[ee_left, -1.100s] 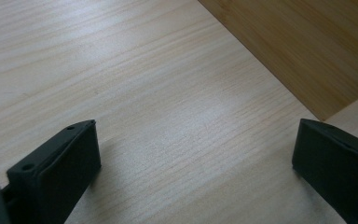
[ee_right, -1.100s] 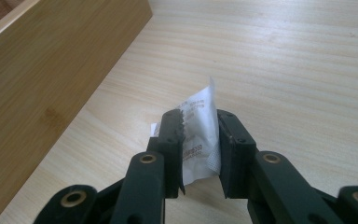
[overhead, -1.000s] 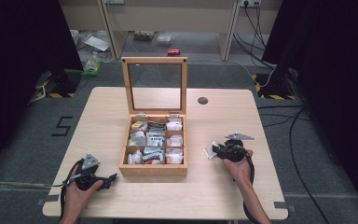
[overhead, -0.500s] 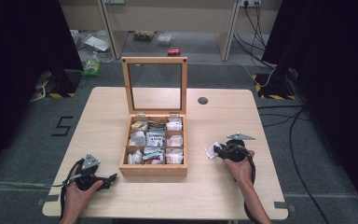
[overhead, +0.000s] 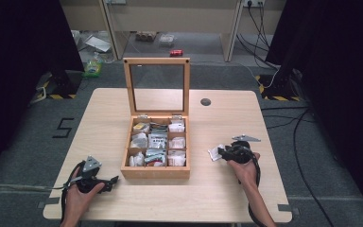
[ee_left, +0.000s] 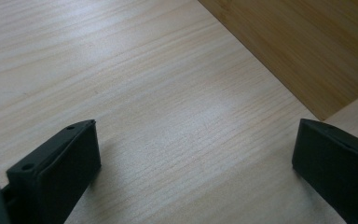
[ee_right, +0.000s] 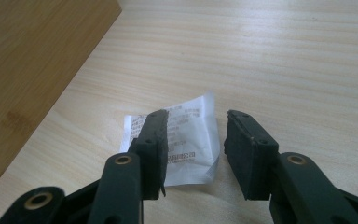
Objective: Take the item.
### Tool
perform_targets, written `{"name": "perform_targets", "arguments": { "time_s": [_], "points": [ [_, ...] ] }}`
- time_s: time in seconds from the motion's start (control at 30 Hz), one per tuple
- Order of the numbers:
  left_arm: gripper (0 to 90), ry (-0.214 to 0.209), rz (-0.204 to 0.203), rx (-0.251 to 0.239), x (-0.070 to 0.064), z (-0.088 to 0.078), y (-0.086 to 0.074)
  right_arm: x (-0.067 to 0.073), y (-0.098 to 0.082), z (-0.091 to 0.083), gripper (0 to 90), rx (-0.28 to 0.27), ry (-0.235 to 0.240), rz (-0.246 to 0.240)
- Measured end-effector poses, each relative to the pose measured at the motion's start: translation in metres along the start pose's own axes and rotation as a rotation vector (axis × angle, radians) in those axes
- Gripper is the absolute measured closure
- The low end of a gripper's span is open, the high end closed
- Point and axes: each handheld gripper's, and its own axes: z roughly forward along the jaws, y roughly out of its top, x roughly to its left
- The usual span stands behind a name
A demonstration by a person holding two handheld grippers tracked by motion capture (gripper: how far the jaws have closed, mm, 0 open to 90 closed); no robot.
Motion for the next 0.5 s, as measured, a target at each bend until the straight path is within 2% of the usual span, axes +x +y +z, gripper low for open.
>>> {"name": "perform_targets", "arguments": {
  "time_s": [0.27,0.5],
  "points": [
    [0.1,0.000,0.000,0.000,0.0001,0.0000,0.0000,-0.0041,0.0035,-0.0052,50.4,-0.022,-0.005,0.042],
    [0.1,0.000,0.000,0.000,0.0000,0.0000,0.0000,-0.0051,0.0081,-0.0105,46.6,-0.044,-0.004,0.048]
  ]
}}
